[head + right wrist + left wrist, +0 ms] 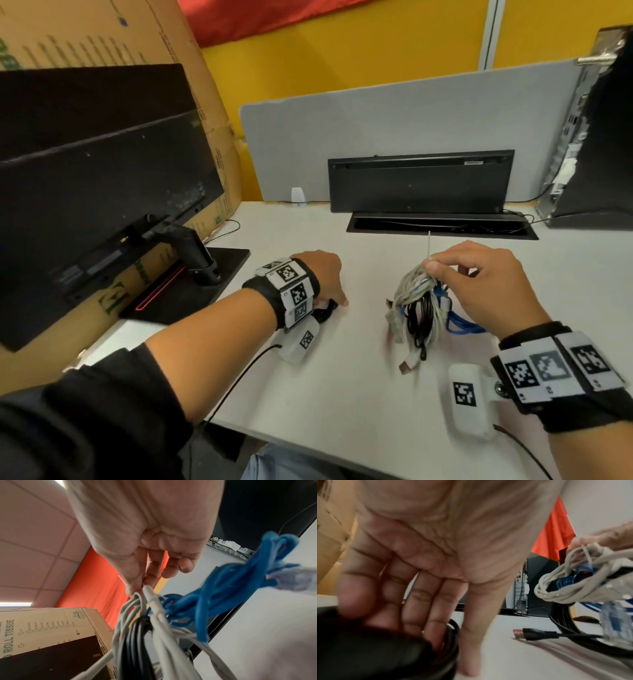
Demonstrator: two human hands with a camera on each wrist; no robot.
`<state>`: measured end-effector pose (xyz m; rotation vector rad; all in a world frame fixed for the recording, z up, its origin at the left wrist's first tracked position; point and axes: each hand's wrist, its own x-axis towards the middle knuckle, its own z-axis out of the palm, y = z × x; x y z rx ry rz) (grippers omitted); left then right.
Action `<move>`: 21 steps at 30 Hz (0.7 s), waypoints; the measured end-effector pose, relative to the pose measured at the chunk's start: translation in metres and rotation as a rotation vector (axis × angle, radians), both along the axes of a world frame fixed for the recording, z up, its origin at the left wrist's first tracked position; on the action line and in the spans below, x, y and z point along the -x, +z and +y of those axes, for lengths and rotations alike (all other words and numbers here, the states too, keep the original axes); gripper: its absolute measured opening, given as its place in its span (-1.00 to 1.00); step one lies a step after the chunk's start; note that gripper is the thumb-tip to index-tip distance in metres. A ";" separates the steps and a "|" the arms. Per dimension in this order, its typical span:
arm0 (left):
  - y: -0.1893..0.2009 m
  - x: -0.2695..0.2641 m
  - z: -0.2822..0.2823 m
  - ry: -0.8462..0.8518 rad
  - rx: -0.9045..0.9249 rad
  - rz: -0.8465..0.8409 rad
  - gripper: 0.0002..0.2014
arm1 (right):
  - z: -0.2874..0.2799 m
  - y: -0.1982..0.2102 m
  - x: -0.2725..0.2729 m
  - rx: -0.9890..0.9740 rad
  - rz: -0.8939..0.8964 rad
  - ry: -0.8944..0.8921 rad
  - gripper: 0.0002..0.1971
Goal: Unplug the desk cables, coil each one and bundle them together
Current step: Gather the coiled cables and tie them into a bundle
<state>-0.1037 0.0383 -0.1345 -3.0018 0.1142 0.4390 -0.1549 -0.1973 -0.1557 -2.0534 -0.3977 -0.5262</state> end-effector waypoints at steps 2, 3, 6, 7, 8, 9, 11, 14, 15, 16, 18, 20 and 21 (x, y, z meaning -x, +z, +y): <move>-0.011 0.000 -0.002 0.013 -0.046 0.028 -0.48 | 0.000 0.000 0.001 0.020 0.009 -0.001 -0.77; -0.015 0.000 -0.003 0.017 -0.068 0.037 -0.46 | 0.000 0.000 0.001 0.020 0.013 -0.003 -0.76; -0.018 -0.002 -0.004 0.016 -0.065 0.030 -0.59 | -0.001 0.001 0.001 0.024 0.020 -0.003 -0.76; -0.017 -0.002 -0.004 0.018 -0.037 0.012 -0.67 | -0.001 0.002 0.001 0.027 0.026 -0.004 -0.76; -0.014 -0.002 -0.004 0.030 0.010 -0.015 -0.74 | -0.002 0.002 0.000 0.027 0.029 -0.004 -0.78; -0.011 -0.002 -0.004 0.053 0.081 -0.050 -0.75 | -0.002 0.002 0.000 0.026 0.028 -0.005 -0.79; 0.000 -0.002 -0.004 0.109 0.330 -0.123 -0.71 | -0.002 0.003 0.000 0.027 0.029 -0.008 -0.83; 0.020 0.007 -0.010 0.166 0.987 -0.160 -0.66 | -0.001 0.004 -0.001 0.036 0.041 -0.005 -0.87; 0.027 0.013 -0.015 0.167 1.185 -0.133 -0.70 | -0.001 0.005 -0.001 0.040 0.046 -0.004 -0.87; 0.032 0.019 -0.020 0.156 1.329 -0.094 -0.73 | 0.000 0.007 -0.001 0.047 0.049 -0.001 -0.87; 0.038 0.027 -0.031 0.110 1.476 -0.011 -0.74 | 0.002 0.009 0.000 0.083 0.051 0.002 -0.86; 0.039 0.033 -0.040 0.068 1.572 0.078 -0.72 | 0.004 0.011 0.001 0.121 0.046 0.000 -0.86; 0.039 0.035 -0.042 0.057 1.624 0.123 -0.71 | 0.005 0.012 0.001 0.139 0.042 -0.001 -0.86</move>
